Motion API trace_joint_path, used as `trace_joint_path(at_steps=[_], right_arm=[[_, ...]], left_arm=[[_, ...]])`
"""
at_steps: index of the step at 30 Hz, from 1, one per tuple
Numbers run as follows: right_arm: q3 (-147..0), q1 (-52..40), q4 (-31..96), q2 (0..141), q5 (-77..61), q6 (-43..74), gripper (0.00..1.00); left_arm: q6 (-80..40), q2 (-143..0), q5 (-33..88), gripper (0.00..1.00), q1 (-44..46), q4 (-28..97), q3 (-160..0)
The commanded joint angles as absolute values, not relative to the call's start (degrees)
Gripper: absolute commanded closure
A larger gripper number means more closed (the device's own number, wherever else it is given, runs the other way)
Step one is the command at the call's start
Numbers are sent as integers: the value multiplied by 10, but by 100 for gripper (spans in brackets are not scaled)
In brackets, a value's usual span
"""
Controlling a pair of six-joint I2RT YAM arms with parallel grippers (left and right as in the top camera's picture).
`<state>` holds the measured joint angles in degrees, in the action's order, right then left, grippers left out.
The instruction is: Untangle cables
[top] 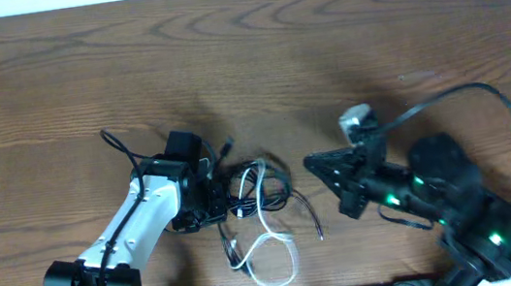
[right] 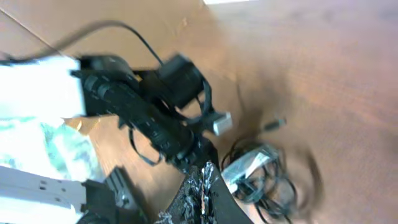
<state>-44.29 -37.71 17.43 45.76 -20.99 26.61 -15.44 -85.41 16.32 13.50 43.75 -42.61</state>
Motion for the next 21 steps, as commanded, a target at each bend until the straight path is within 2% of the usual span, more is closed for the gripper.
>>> trace_joint_path(at_steps=[1, 5, 10, 11, 13, 14, 16, 17, 19, 21], right_arm=[[-449, -374, 187, 413, -185, 246, 99], [-449, -374, 218, 404, -169, 246, 99], [-449, -375, 266, 423, -151, 246, 99], [-449, -375, 271, 430, -154, 246, 97], [-449, -375, 273, 443, -166, 246, 81], [-449, -375, 273, 452, -176, 246, 74], [-449, -376, 274, 469, -195, 246, 69], [-449, -376, 275, 484, -208, 246, 64], [-449, -376, 275, 509, -224, 246, 64], [-449, -380, 272, 546, -244, 246, 62]], left_arm=[[-153, -858, 141, 49, 132, 436, -422], [-151, -858, 159, 41, 132, 431, -422], [-112, -858, 232, 41, 132, 404, -422], [-112, -858, 244, 41, 132, 398, -422], [-112, -858, 255, 42, 132, 388, -422], [-112, -858, 255, 47, 132, 384, -422], [-111, -858, 255, 61, 132, 381, -422], [-107, -858, 255, 72, 132, 380, -422], [-100, -858, 255, 86, 132, 380, -422], [-95, -858, 255, 92, 132, 381, -422]])
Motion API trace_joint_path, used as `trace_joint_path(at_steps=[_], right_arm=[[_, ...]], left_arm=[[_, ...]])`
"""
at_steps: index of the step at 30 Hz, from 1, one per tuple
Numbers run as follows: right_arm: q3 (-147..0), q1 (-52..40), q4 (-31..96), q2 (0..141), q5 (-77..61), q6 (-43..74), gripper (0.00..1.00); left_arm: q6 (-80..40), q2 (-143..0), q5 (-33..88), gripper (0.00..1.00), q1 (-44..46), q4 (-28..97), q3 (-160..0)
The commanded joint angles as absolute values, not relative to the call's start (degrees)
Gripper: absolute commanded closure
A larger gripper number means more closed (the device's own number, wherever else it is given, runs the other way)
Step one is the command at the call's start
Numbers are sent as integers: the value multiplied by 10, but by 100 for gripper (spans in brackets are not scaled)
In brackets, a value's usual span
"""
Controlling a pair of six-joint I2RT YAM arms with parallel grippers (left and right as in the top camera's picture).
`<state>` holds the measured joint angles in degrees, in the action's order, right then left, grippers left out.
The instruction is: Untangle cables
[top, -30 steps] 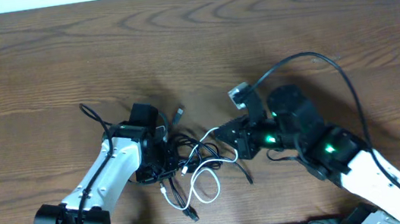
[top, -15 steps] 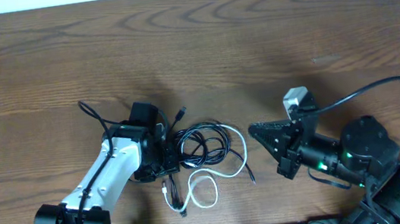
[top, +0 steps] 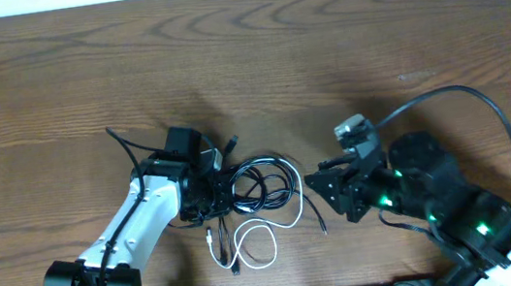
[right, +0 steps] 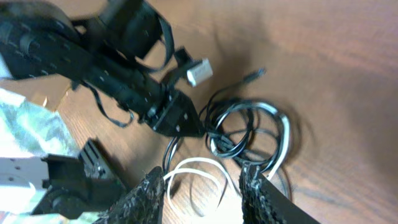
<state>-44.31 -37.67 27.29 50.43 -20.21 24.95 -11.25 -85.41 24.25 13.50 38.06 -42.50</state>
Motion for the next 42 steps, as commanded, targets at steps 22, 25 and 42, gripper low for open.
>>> trace_joint_path(at_steps=[22, 25, 42], right_arm=[[-449, -486, -16, 922, -250, 245, 65], [-449, -500, -58, 959, -238, 245, 67], [-449, -565, -60, 1005, -81, 230, 75]], left_arm=[[-73, -858, 251, 92, 132, 385, -422], [-73, -858, 251, 92, 132, 385, -422], [-73, -858, 251, 92, 132, 385, -422]])
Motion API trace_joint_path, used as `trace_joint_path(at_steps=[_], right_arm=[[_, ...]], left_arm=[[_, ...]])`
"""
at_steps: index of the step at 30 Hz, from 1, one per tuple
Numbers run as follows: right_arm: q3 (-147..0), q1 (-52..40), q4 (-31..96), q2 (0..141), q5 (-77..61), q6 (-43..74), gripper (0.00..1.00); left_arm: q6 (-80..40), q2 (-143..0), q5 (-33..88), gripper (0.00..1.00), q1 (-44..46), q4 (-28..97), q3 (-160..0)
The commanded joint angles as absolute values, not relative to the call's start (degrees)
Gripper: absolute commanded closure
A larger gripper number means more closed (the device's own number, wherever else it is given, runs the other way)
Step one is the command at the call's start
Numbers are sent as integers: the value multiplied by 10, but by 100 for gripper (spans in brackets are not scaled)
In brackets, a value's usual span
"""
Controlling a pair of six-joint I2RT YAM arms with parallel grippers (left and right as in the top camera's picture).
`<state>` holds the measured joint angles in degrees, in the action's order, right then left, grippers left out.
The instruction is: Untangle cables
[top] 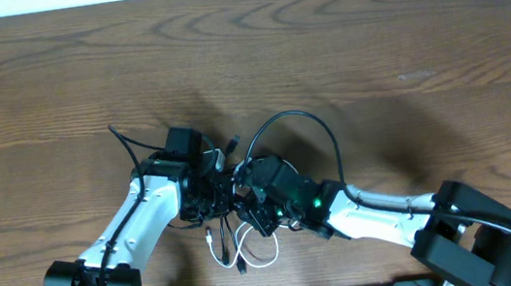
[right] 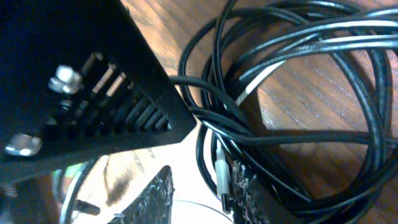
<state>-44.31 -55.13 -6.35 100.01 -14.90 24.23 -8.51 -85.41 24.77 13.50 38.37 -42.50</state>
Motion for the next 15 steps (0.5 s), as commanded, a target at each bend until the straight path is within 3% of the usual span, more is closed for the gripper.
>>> trace_joint_path(at_steps=[1, 10, 12, 15], right_arm=[[-449, -568, -59, 1005, -69, 230, 76], [-449, -575, -29, 1005, -19, 231, 84], [-449, -574, -25, 1005, -16, 231, 99], [-449, -572, -38, 996, -42, 231, 99]], left_arm=[[-73, -858, 251, 92, 132, 385, -422], [-73, -858, 250, 92, 132, 385, -422], [-73, -858, 250, 92, 132, 385, -422], [-73, -858, 246, 92, 132, 385, -421]])
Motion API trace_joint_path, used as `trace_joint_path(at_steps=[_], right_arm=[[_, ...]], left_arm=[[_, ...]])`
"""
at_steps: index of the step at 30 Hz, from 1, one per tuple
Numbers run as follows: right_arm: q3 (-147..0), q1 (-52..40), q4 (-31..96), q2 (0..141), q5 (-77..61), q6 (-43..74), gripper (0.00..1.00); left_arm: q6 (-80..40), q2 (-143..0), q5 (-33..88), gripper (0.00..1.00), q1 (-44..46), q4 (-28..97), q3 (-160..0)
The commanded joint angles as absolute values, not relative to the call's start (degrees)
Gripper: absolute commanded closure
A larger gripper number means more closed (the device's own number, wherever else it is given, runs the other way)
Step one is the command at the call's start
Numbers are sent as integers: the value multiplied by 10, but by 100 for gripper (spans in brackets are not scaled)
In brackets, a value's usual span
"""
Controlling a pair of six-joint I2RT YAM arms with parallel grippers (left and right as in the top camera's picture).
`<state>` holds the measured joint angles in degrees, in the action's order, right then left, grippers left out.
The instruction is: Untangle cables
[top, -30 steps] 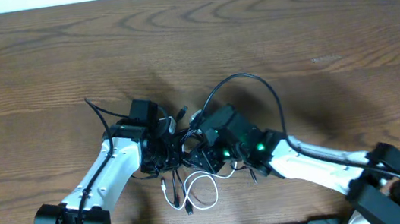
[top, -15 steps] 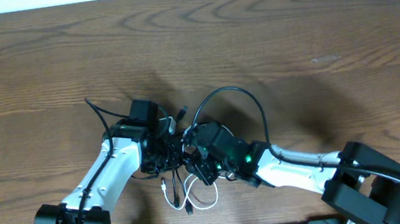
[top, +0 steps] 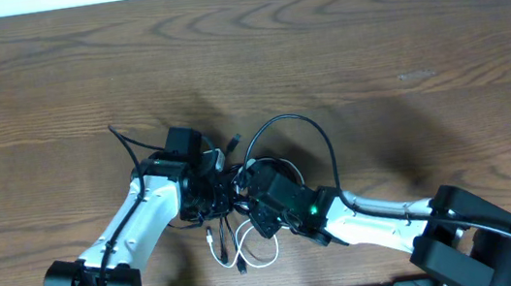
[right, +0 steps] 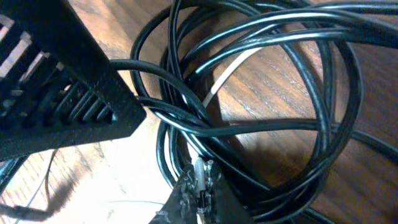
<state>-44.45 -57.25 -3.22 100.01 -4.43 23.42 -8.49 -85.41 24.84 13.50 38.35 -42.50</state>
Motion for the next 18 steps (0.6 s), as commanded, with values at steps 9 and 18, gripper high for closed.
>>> trace_joint_path(at_steps=[9, 18], right_arm=[[-449, -563, -22, 899, -96, 230, 99], [-449, -562, 26, 752, -96, 231, 99]], left_arm=[[-73, -858, 244, 92, 132, 385, -421], [-73, -858, 227, 91, 132, 385, -421]])
